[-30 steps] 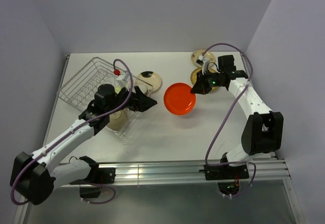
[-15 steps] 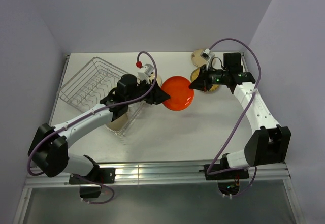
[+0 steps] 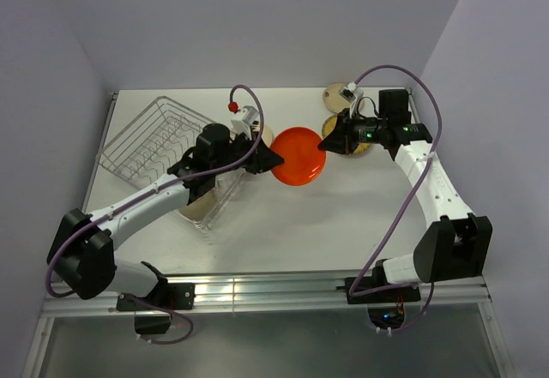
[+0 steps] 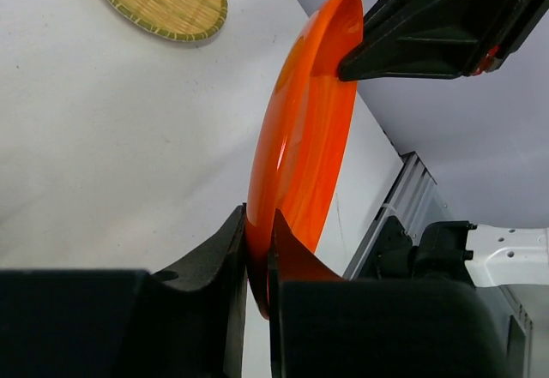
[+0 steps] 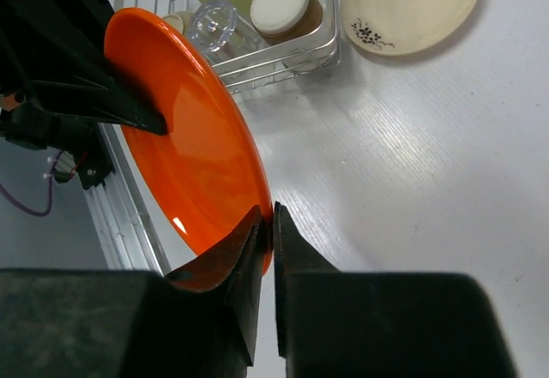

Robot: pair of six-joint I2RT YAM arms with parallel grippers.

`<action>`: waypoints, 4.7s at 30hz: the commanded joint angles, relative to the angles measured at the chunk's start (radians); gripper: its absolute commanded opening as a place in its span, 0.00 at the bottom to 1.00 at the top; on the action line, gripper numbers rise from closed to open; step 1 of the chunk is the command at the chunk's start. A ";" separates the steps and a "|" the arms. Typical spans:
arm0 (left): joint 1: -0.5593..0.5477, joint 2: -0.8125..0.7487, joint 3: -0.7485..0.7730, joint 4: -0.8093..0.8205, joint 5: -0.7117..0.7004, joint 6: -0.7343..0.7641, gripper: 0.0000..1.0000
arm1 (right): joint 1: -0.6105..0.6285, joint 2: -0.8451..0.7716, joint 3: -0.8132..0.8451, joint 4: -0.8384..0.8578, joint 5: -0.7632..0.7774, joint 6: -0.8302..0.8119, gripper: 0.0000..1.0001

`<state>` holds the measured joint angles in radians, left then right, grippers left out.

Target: Load the mixed dishes into the dish rack

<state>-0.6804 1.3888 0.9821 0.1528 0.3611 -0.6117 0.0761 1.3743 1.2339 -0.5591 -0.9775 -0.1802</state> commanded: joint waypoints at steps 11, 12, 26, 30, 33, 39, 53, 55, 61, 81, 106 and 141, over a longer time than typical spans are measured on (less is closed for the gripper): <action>-0.011 -0.106 -0.079 0.149 0.133 0.056 0.00 | 0.062 0.017 0.045 0.002 -0.134 -0.102 0.57; -0.011 -0.109 -0.085 0.154 0.134 0.053 0.00 | 0.067 0.023 0.050 -0.005 -0.141 -0.122 0.57; -0.005 -0.135 -0.117 0.165 0.122 0.052 0.00 | 0.108 0.109 0.137 -0.255 -0.254 -0.370 0.08; 0.005 -0.146 -0.118 0.153 0.113 0.052 0.09 | 0.108 0.092 0.147 -0.257 -0.267 -0.389 0.00; 0.018 -0.188 -0.123 0.120 0.076 0.058 0.40 | 0.108 0.062 0.144 -0.179 -0.248 -0.320 0.00; 0.050 -0.356 -0.120 -0.019 -0.063 0.125 0.70 | 0.113 0.049 0.179 -0.039 -0.188 -0.210 0.00; 0.070 -0.726 -0.032 -0.438 -0.571 0.227 0.85 | 0.490 0.317 0.605 0.223 0.578 0.123 0.00; 0.070 -0.769 -0.048 -0.435 -0.602 0.219 0.85 | 0.568 0.401 0.702 0.270 0.762 0.146 0.00; 0.070 -0.832 -0.059 -0.478 -0.689 0.233 0.86 | 0.692 0.675 0.984 0.404 1.042 0.148 0.00; 0.070 -0.889 -0.045 -0.576 -0.809 0.273 0.88 | 0.809 1.065 1.138 0.803 1.206 0.016 0.00; 0.070 -0.919 -0.076 -0.598 -0.801 0.268 0.90 | 0.818 1.152 1.056 0.785 1.117 -0.019 0.00; 0.070 -0.965 -0.068 -0.621 -0.775 0.208 0.89 | 0.817 1.112 1.041 0.709 1.051 -0.001 0.36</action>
<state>-0.6136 0.4347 0.9073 -0.4805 -0.4309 -0.3874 0.8860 2.5271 2.2551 0.1268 0.0978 -0.1864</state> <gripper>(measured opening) 0.896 0.353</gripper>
